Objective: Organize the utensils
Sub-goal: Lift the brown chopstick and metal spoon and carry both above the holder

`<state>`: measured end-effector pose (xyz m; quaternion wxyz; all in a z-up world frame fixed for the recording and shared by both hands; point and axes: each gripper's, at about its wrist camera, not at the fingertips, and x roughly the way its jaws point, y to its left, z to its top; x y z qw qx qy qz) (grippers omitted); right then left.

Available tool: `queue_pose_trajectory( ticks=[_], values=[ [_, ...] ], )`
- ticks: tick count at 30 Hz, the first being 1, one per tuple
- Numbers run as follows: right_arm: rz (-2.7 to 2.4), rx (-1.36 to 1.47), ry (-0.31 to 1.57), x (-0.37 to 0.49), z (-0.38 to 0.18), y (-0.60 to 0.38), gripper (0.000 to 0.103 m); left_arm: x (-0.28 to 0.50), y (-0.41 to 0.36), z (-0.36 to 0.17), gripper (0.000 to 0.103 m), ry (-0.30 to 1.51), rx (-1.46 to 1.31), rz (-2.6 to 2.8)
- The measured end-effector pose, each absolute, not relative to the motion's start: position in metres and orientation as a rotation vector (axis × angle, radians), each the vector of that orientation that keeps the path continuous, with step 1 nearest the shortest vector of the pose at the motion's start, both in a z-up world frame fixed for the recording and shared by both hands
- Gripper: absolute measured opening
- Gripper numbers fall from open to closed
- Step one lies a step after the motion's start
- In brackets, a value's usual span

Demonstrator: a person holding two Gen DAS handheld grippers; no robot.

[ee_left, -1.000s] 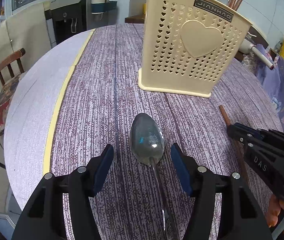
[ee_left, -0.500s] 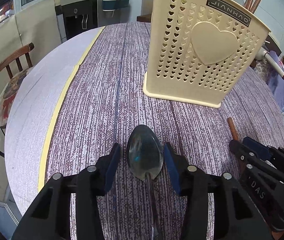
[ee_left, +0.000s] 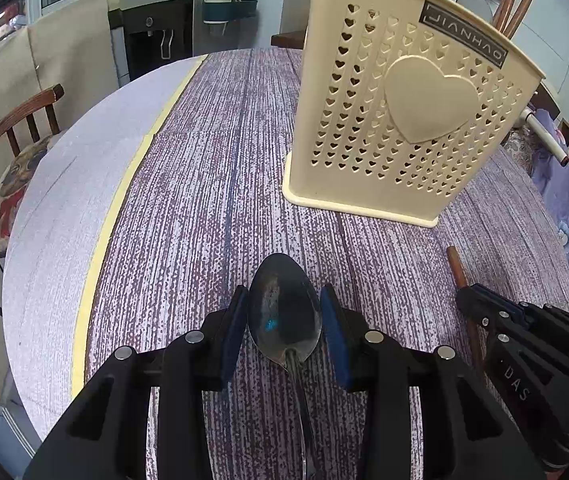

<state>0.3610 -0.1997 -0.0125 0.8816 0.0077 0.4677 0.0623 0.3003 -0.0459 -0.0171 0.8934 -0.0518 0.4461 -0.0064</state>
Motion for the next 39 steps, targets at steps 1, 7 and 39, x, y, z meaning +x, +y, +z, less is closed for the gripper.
queue_pose_trajectory(
  ticks=[1, 7, 39],
  values=[
    [0.131, 0.020, 0.971, 0.361, -0.012, -0.201, 0.008, 0.300, -0.046, -0.016, 0.037, 0.921, -0.109, -0.016],
    [0.146, 0.055, 0.933, 0.357, 0.003, -0.207, 0.008, 0.296, -0.047, -0.001, 0.037, 0.873, -0.124, -0.044],
    [0.257, 0.149, 0.608, 0.289, 0.136, -0.243, 0.008, 0.271, -0.043, 0.081, 0.037, 0.650, -0.156, -0.203]
  ],
)
